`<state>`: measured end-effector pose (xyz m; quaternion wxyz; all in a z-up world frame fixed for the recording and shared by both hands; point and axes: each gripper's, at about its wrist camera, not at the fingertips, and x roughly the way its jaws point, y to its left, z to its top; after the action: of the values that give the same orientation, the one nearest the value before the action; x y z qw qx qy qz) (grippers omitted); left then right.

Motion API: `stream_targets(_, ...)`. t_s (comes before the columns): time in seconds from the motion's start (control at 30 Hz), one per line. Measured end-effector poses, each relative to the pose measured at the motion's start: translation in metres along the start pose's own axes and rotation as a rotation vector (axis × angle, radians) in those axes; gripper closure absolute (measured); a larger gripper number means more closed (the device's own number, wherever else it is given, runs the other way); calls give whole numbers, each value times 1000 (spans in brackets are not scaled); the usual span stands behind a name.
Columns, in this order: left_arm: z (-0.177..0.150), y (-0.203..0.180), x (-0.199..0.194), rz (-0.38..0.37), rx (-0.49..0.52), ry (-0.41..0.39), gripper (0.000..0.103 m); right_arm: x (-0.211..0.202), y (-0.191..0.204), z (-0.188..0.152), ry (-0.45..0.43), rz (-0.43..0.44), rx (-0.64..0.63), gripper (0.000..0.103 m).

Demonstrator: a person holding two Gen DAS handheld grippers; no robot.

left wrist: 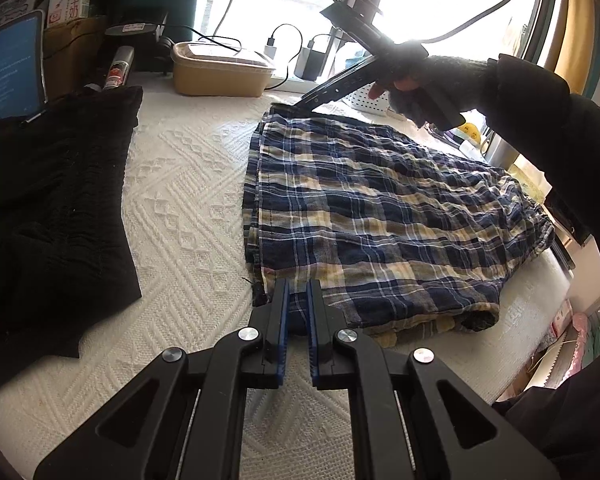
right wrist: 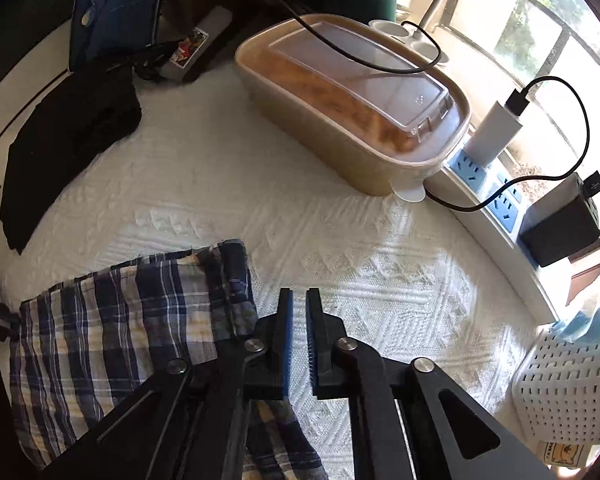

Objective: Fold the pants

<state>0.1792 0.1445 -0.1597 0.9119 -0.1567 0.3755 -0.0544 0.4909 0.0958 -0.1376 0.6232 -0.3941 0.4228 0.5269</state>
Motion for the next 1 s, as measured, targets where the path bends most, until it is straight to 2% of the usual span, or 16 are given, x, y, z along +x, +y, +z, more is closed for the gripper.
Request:
stream_targets(0.03,0,0,0,0,-2,0,96,-1,0,0,-2,10,5,32)
stream_targets(0.07,0,0,0,0,-3,0,96,-4,2,-3,-6,30,13,9)
stream_targets(0.2,0,0,0,-1,-4,0,96,-8,11,-6,-14,54,-13,13)
stream_targets(0.27,0,0,-1,-2,-3,-1,96,2,27,2,-3,57,-28,30)
stream_targets(0.37,0,0,0,-2,-4,-2,96,8,33,5,13,87,-54,42)
stream_targets(0.47,0,0,0,-3,-3,-3,96,8,29,9,-18,122,-10,43)
stream_targets(0.57,0,0,0,-6,-5,-5,96,2,20,13,-51,86,17,45)
stream_targets(0.6,0,0,-1,-7,-6,-6,96,3,17,15,-47,73,22,48)
stream_targets(0.67,0,0,0,-9,-6,-7,96,8,15,15,-14,62,16,64)
stream_targets(0.73,-1,1,-1,-12,-5,-9,96,14,15,16,15,55,6,67)
stream_targets(0.8,-1,1,-1,-15,-5,-9,96,15,12,16,4,48,24,67)
stream_targets(1.0,-1,2,-2,-22,-9,-11,96,10,15,14,24,145,-34,67)
